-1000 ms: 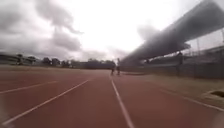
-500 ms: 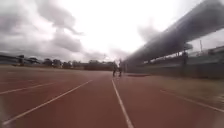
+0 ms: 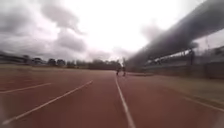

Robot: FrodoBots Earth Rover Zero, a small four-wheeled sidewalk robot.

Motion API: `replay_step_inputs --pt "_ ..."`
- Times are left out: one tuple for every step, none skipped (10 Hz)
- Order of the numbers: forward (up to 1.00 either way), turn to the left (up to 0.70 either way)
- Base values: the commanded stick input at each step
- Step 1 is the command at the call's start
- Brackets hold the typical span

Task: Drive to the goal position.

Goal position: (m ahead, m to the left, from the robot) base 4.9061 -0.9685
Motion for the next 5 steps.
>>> replay_step_inputs --pt "0.85 0.0" --pt "0.85 0.0" --pt "0.85 0.0" --pt "0.85 0.0" --pt "0.85 0.0"
